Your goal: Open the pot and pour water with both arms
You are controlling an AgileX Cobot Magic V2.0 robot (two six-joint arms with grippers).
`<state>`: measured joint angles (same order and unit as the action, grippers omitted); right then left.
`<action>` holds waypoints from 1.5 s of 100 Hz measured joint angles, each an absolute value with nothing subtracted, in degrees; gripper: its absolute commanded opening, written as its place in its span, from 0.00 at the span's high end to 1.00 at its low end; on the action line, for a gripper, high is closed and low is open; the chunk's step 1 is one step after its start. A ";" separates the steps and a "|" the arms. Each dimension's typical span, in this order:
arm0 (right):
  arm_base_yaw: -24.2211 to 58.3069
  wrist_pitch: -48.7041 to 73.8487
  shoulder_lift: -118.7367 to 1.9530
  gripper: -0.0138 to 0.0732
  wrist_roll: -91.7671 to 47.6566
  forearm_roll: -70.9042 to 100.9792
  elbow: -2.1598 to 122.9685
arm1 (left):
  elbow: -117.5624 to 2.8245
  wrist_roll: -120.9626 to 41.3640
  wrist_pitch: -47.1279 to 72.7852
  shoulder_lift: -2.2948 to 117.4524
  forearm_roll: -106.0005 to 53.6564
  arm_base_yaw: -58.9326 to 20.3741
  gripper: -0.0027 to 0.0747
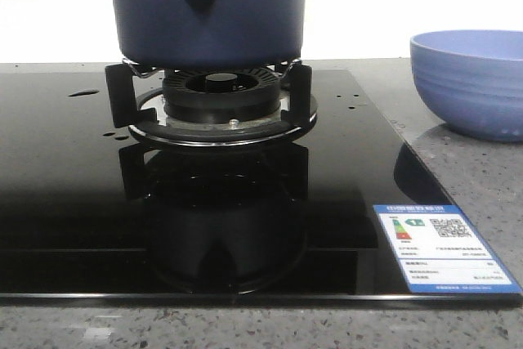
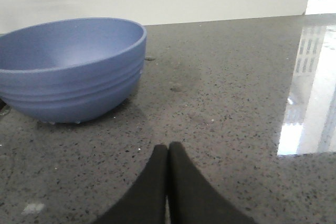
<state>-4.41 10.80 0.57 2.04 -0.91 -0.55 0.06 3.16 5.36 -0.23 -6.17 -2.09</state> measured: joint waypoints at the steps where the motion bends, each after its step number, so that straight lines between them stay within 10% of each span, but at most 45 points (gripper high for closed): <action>1: -4.41 10.80 0.57 0.91 2.04 -0.91 -0.55 | 0.06 3.16 5.36 -0.23 -6.17 -2.09 0.99; 150: -4.31 8.44 0.57 0.91 2.04 -0.91 -0.55 | 0.06 3.16 5.36 -0.23 -6.17 -2.09 0.99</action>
